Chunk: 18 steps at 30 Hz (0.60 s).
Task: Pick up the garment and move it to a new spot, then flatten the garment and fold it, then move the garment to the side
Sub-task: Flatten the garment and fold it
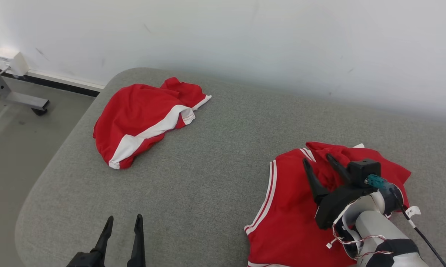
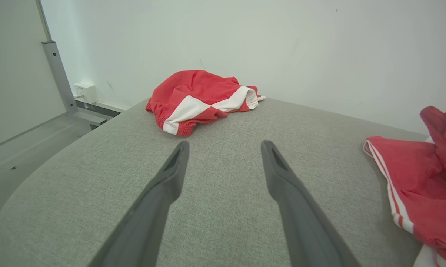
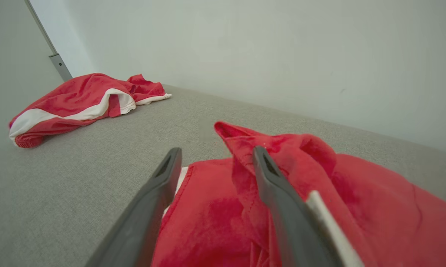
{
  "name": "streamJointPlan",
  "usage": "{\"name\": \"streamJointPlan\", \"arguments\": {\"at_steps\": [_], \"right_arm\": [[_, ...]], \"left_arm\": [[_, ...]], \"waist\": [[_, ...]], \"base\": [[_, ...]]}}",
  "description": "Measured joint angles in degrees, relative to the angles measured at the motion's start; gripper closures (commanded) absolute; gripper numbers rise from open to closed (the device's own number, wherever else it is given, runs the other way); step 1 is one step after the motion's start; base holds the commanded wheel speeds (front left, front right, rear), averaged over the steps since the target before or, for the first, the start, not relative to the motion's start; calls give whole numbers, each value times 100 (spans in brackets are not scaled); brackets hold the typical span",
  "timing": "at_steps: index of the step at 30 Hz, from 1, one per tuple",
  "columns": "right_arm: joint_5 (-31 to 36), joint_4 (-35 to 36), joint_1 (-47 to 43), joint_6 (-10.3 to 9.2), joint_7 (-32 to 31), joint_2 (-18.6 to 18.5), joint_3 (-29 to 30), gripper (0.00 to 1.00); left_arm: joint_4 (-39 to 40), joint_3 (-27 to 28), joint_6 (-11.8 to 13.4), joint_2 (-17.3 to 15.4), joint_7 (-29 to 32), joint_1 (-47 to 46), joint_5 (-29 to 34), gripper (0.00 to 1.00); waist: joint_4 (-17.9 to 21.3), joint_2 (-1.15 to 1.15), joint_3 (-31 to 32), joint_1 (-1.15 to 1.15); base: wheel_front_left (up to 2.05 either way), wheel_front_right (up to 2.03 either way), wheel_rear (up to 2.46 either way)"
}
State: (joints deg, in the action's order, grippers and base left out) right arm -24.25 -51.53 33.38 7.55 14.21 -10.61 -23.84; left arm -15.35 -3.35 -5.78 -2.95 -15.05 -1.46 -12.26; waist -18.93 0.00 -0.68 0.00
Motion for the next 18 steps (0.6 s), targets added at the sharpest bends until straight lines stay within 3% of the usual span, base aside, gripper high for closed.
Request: {"name": "streamJointPlan", "arguments": {"at_steps": [4,6,13,18], "right_arm": [[-327,164,4,0,65,-12,-126,0],[-386,865,-120,0,79,-189,-4,0],[-301,2464,-1122,0,91,-594,771,0],[-112,3152,-1911,0,91,-613,1537,0]], "left_arm": [[-2,54,25,1,0,16,1,0],[14,159,31,0,0,53,14,0],[169,369,31,0,0,151,119,0],[323,597,42,-3,0,287,154,0]], "waist": [[116,0,-18,0],[268,0,9,0],[706,0,121,0],[1005,0,186,0]], "base": [[0,0,0],[0,0,0],[0,0,0],[0,0,0]]}}
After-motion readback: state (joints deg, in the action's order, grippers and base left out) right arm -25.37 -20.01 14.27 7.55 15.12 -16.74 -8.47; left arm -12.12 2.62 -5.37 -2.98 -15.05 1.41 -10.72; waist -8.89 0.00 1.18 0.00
